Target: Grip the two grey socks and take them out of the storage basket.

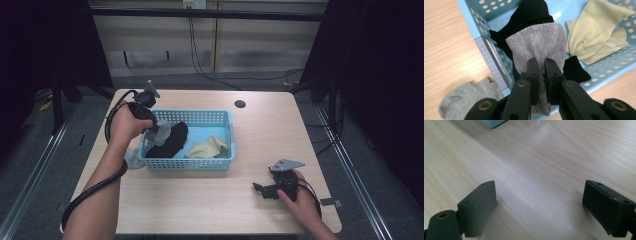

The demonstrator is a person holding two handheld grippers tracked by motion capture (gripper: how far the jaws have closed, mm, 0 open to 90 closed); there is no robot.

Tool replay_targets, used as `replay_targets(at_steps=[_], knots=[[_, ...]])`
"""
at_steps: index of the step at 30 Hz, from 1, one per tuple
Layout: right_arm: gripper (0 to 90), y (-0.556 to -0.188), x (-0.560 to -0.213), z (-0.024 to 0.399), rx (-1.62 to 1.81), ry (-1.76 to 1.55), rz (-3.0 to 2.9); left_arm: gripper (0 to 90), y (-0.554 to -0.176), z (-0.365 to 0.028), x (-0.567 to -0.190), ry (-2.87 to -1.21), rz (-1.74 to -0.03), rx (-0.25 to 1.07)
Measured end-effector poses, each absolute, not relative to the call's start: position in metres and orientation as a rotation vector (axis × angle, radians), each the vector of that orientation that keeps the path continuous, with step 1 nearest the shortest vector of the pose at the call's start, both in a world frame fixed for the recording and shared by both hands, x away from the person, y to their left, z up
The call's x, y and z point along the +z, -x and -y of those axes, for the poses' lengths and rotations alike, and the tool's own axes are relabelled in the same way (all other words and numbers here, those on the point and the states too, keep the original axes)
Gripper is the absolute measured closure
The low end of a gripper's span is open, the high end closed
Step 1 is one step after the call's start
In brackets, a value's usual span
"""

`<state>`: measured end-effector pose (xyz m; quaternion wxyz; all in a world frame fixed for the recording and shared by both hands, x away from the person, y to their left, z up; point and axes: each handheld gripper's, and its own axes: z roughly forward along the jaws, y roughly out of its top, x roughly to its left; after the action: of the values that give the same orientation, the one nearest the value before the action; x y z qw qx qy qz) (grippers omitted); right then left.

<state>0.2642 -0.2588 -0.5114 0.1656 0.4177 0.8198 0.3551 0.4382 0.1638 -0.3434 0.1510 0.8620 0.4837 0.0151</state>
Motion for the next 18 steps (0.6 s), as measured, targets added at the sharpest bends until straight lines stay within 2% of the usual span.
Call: replay_targets(at_steps=[18], knots=[[11.4, -0.264, -0.511, 0.259, 1.011, -1.189, -2.335, 83.1, -0.44, -0.177, -0.305, -2.476, -1.407, 0.099]])
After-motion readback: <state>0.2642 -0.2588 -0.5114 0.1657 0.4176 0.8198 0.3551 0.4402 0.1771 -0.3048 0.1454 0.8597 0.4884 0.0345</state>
